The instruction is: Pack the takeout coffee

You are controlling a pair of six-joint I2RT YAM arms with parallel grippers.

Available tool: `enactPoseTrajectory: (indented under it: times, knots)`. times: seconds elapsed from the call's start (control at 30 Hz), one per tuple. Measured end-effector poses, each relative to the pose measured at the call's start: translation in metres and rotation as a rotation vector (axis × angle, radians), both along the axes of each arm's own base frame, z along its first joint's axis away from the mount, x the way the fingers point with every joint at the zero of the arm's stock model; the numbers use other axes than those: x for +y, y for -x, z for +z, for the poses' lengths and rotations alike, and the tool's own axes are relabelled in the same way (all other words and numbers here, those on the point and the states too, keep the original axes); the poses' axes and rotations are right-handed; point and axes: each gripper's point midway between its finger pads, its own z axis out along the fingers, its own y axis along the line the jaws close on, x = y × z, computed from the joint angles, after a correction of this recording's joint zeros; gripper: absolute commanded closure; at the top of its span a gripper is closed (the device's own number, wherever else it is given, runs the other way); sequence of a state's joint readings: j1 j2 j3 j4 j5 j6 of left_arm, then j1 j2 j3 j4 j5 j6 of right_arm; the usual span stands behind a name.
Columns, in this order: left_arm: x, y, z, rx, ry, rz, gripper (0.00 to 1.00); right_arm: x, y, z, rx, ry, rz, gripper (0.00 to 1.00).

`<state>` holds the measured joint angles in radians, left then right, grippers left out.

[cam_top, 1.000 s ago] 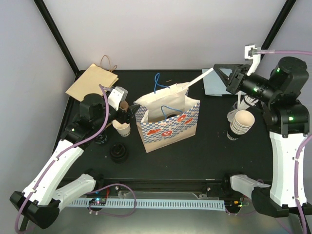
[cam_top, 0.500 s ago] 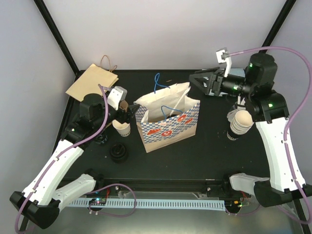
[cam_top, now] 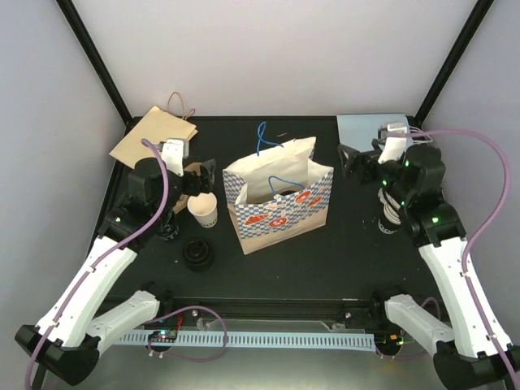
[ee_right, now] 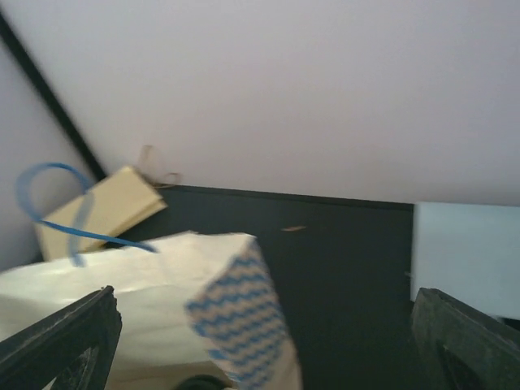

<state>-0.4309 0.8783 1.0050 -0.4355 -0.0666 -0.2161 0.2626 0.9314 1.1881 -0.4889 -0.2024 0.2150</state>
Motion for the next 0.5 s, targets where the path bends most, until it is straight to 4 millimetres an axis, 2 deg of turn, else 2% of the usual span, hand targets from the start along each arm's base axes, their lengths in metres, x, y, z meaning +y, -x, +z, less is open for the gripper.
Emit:
enactPoseTrajectory:
  times: [0.17,0.27,0.37,0.5]
  knots:
    - [0.038,-0.013,-0.009,0.037,0.03,0.195,0.01,-0.031,-0.01,-0.051,-0.004,0.082,-0.177,0.0]
    - [0.064,-0.023,-0.034,0.1,0.051,0.302,0.01,-0.043,-0.016,-0.088,0.019,0.134,-0.241,0.0]
    - [0.077,-0.031,-0.063,0.166,0.065,0.362,0.01,-0.049,-0.02,-0.114,0.043,0.178,-0.275,0.0]
    - [0.076,-0.041,-0.092,0.228,0.097,0.393,0.01,-0.051,-0.037,-0.13,0.062,0.191,-0.307,0.01]
